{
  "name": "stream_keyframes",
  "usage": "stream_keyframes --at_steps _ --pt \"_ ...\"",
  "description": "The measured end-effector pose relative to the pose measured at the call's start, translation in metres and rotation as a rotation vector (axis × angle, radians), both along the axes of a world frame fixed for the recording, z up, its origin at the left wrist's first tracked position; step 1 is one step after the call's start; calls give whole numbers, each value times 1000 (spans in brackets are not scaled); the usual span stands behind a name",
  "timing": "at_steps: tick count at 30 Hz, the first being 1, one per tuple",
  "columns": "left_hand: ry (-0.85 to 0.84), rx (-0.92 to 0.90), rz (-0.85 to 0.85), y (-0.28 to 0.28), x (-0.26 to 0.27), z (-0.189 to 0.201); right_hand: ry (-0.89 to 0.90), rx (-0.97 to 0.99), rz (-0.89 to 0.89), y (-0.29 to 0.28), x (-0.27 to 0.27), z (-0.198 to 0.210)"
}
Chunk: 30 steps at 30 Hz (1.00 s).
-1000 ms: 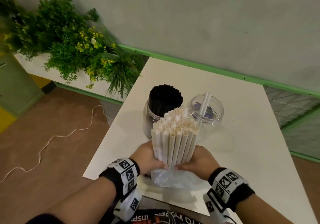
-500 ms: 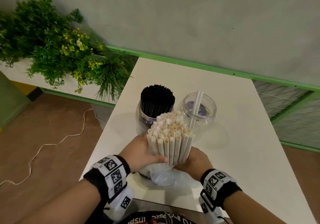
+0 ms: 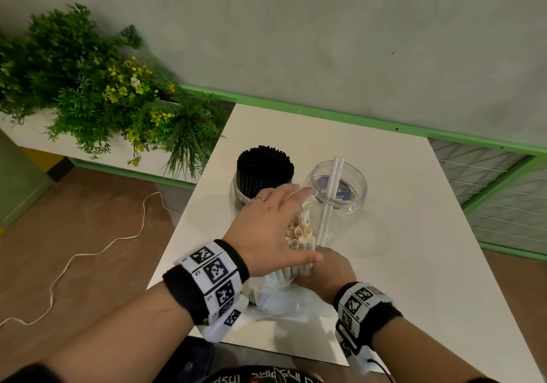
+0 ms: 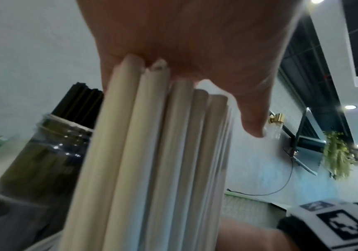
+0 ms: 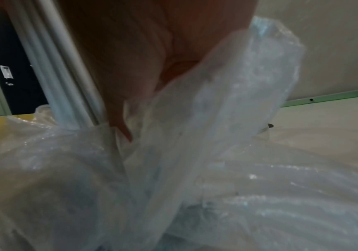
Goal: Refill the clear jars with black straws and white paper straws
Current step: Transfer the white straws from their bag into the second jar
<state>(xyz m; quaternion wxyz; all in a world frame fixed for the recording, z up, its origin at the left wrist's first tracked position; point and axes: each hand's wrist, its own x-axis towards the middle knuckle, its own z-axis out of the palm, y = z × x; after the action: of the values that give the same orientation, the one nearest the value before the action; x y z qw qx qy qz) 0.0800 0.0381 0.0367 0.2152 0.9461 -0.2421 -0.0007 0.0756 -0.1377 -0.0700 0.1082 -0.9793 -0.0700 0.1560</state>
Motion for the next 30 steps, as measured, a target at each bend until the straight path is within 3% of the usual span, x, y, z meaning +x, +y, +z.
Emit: stream_keyframes --at_steps 3,7,10,12,15,20,25,27,30 --pt "-72 87 24 -10 2 -2 -15 -31 44 -3 0 -10" --pt "-102 -3 68 -15 0 -9 15 -10 78 -6 9 -15" --pt "-114 -31 94 -14 1 -11 22 129 129 -15 9 -18" --pt "-120 -7 118 -14 1 -12 -94 231 165 -25 0 -17" --pt "-139 7 149 -14 1 -14 -407 324 274 -46 -14 -19" --pt "-147 23 188 -19 0 -15 -568 85 622 -68 -21 -29" --pt "-156 44 208 -22 1 -16 -422 -95 922 -79 -29 -37" --pt "-158 49 215 -23 1 -16 -284 -83 875 -87 -29 -33" --pt "-149 51 217 -27 -1 -16 12 145 663 -88 -22 -23"
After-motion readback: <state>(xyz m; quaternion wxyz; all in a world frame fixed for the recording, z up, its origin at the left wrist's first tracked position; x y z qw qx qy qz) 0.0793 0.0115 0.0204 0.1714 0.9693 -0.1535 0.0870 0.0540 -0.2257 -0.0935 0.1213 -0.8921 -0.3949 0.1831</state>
